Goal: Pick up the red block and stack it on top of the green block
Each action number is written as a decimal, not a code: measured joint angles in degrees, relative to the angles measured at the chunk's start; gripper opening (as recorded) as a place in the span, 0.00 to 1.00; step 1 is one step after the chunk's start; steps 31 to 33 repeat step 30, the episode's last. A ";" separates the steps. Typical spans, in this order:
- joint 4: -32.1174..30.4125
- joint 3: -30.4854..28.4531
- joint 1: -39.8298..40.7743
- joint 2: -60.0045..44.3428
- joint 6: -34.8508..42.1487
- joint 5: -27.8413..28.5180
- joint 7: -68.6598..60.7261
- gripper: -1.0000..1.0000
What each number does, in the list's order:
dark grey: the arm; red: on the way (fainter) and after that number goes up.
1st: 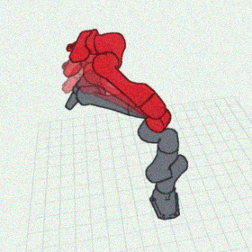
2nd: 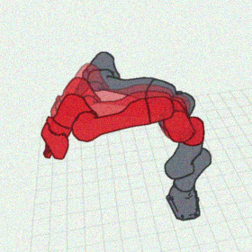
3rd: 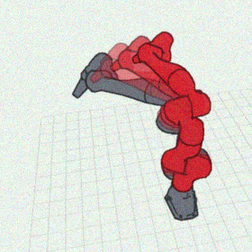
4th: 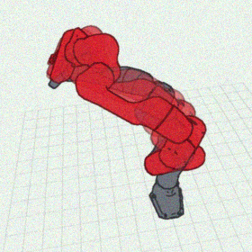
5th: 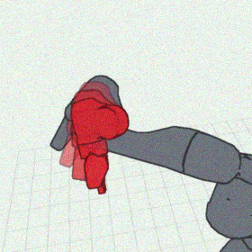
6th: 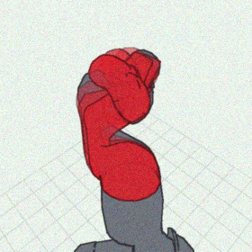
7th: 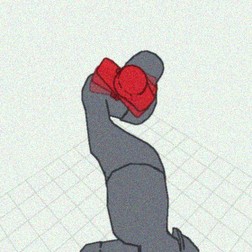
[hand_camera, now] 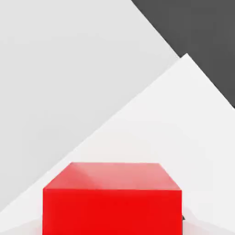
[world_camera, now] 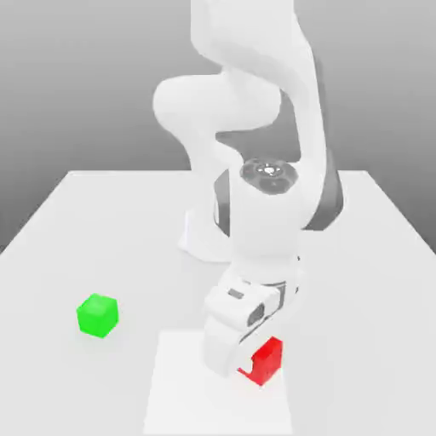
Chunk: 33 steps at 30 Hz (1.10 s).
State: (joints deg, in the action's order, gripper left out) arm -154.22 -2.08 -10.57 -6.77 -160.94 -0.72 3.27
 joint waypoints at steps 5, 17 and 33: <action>-3.06 -4.96 10.09 7.47 4.16 4.27 3.14 0.00; -11.20 -18.76 28.67 18.20 6.97 7.75 6.14 0.00; -10.88 -21.20 23.25 3.80 -6.43 -7.10 -4.19 1.00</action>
